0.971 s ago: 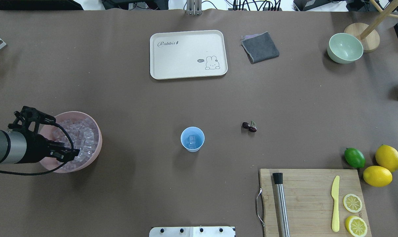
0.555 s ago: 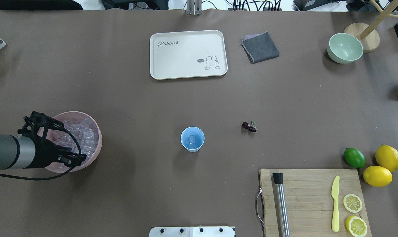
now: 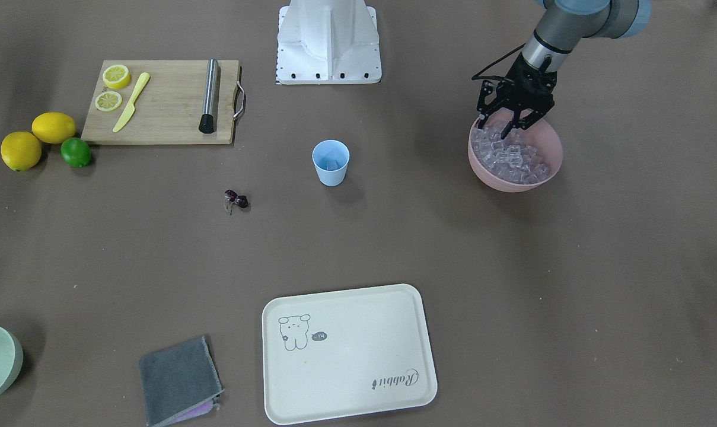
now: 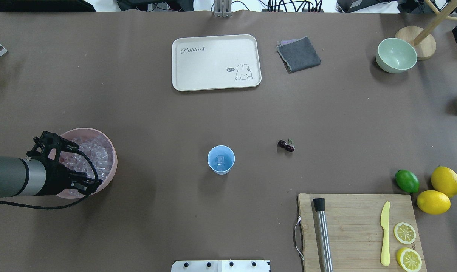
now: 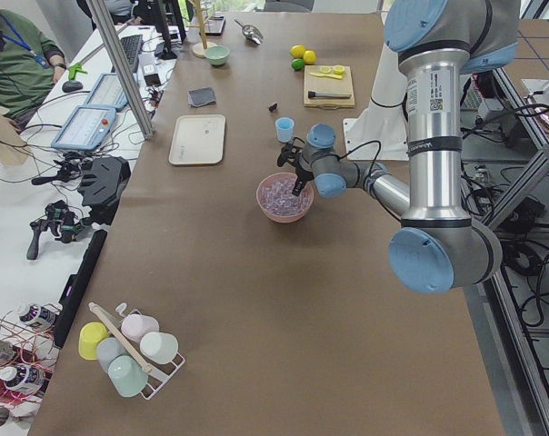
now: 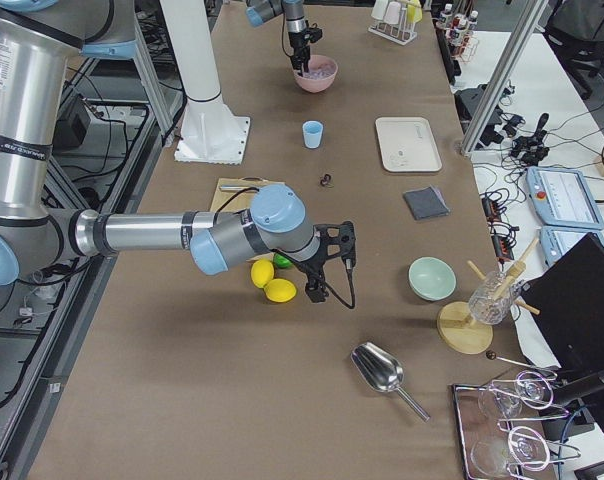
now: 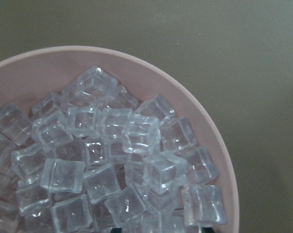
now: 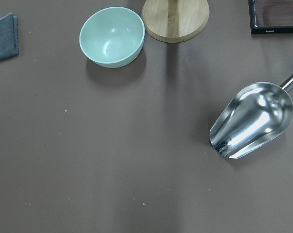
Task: Put ice and cherries in cup
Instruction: 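Lower the left gripper into the bowl and grasp more ice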
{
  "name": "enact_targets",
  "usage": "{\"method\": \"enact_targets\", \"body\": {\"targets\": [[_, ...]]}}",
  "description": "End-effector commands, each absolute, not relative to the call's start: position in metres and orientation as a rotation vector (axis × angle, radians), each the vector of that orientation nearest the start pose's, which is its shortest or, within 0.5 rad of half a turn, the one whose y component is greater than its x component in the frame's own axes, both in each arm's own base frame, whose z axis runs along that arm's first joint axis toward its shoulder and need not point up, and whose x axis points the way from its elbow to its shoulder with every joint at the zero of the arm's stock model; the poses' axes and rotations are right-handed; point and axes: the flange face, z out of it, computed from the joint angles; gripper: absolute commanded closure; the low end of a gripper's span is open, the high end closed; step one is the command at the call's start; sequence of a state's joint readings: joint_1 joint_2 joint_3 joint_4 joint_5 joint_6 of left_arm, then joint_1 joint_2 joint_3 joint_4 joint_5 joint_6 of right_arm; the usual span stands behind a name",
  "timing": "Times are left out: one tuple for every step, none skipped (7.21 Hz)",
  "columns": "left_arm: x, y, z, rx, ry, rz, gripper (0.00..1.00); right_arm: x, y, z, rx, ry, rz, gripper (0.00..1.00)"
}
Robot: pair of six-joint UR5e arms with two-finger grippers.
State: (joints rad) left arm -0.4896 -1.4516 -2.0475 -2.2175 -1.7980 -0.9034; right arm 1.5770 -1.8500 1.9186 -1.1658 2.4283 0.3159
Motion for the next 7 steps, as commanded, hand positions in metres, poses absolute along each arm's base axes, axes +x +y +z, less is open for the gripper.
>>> {"method": "enact_targets", "body": {"targets": [[0.348, -0.311, 0.417, 0.371, 0.95, 0.276, 0.45, 0.06, -0.392, 0.556, 0.309, -0.898, 0.094, 0.0], [0.348, -0.311, 0.416, 0.372, 0.951, 0.276, 0.49, 0.06, -0.392, 0.556, 0.309, -0.898, 0.094, 0.0], [0.348, -0.311, 0.415, 0.371, 0.954, 0.275, 0.57, 0.06, -0.393, 0.556, 0.31, -0.898, 0.094, 0.0], [0.348, -0.311, 0.415, 0.373, 0.955, 0.277, 0.68, 0.06, -0.393, 0.556, 0.31, -0.898, 0.094, 0.0], [0.346, -0.312, 0.413, 0.376, 0.956, 0.274, 0.83, 0.06, -0.393, 0.556, 0.31, -0.898, 0.094, 0.0], [0.343, -0.314, 0.411, 0.383, 0.96, 0.267, 1.0, 0.06, -0.393, 0.556, 0.31, -0.898, 0.094, 0.0], [0.341, -0.314, 0.406, 0.388, 0.968, 0.266, 1.0, 0.06, -0.393, 0.556, 0.31, -0.898, 0.094, 0.0]]}}
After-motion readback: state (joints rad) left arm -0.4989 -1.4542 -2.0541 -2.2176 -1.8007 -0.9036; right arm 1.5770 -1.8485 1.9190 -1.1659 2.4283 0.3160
